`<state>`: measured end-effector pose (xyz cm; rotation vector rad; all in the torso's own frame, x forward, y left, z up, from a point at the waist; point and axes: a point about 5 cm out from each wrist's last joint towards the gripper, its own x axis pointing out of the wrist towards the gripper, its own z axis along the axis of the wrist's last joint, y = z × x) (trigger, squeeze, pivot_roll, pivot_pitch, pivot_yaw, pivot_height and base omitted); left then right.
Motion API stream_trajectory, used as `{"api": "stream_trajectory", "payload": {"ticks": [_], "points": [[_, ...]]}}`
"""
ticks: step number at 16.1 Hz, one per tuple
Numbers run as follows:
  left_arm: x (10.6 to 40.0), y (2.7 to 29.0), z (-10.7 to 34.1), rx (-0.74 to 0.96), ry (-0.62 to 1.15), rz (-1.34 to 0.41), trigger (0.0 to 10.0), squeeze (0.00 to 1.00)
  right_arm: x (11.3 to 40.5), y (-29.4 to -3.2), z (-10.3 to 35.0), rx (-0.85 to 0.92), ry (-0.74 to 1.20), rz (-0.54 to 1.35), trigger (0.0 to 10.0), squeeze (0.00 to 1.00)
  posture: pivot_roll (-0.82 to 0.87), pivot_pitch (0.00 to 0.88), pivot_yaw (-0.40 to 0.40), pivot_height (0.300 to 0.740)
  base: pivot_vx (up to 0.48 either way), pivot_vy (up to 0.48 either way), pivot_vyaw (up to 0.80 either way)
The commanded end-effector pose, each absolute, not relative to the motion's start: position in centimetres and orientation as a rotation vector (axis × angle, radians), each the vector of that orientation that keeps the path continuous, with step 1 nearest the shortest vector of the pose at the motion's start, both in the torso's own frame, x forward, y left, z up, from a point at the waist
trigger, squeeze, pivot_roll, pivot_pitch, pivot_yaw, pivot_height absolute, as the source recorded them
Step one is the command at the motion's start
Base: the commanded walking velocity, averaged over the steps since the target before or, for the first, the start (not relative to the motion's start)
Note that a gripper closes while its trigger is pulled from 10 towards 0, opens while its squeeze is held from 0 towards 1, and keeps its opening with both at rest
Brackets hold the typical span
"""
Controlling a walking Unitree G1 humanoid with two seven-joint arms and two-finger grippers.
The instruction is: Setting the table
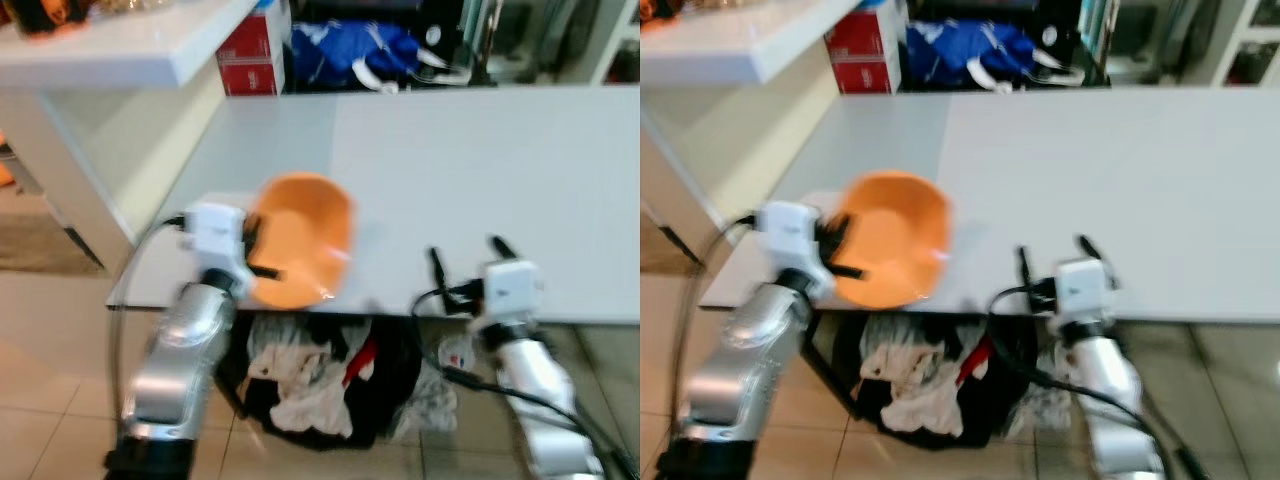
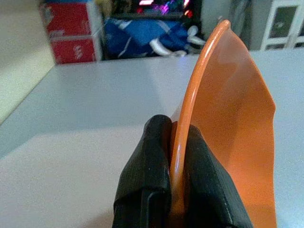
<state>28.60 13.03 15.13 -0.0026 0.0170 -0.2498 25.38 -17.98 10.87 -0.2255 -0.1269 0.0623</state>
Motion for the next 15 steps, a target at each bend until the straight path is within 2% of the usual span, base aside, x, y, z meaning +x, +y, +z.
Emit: {"api": "stream_trajectory", "payload": {"ticks": [1,3,6,10,13,15], "points": [[29.0,14.3,17.1,0.014,-0.063,-0.209,0.0,0.00,25.4,-17.1,11.0,-0.219,-0.139,0.086,10.0,0.00,-0.12,0.000,0.094,0.740,0.000,0.000,0.00],[30.3,13.8,20.2,-0.003,-0.136,-0.258,0.0,0.00,25.3,-17.2,11.0,-0.221,-0.136,0.083,10.0,0.00,-0.12,0.000,0.091,0.740,0.000,0.000,0.00],[34.2,10.3,24.9,-0.301,-0.136,-0.385,0.0,0.00,25.2,-17.2,10.9,-0.220,-0.131,0.084,10.0,0.00,-0.13,0.000,0.088,0.740,0.000,0.000,0.00],[38.4,7.1,24.9,-0.540,-0.017,-0.405,0.0,0.00,25.4,-16.8,11.0,-0.218,-0.135,0.089,10.0,0.00,-0.16,0.000,0.094,0.740,0.000,0.000,0.00],[39.9,7.3,23.6,-0.600,0.055,-0.352,0.0,0.00,25.2,-17.1,11.6,-0.220,-0.150,0.080,10.0,0.00,-0.20,0.000,0.099,0.740,0.000,0.000,0.00],[40.9,9.0,21.4,-0.573,0.111,-0.264,0.0,0.00,25.0,-17.4,12.8,-0.207,-0.172,0.077,10.0,0.00,-0.23,0.000,0.102,0.740,0.000,0.000,0.00]]}}
